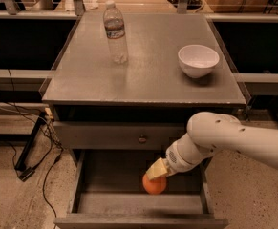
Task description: Place orange into middle drawer
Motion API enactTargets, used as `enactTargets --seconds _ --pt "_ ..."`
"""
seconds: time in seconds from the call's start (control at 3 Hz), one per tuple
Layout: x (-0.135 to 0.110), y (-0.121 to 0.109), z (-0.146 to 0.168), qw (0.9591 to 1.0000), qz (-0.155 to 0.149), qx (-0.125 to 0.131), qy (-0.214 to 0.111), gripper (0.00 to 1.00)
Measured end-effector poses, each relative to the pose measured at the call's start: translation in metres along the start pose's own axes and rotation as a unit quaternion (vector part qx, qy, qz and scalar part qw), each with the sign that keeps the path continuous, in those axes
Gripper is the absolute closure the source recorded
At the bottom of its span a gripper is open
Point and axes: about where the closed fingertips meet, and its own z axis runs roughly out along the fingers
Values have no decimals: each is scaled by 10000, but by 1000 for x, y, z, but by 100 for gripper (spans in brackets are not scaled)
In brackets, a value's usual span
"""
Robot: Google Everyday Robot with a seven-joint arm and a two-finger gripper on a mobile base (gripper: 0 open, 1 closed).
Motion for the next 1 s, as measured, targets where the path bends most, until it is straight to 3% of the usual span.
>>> enactTargets --seconds 0.67,1.0 --pt "1 -7 19 9997 212 86 -20 100" --pt "20 3 37 9989 373 -126 248 100"
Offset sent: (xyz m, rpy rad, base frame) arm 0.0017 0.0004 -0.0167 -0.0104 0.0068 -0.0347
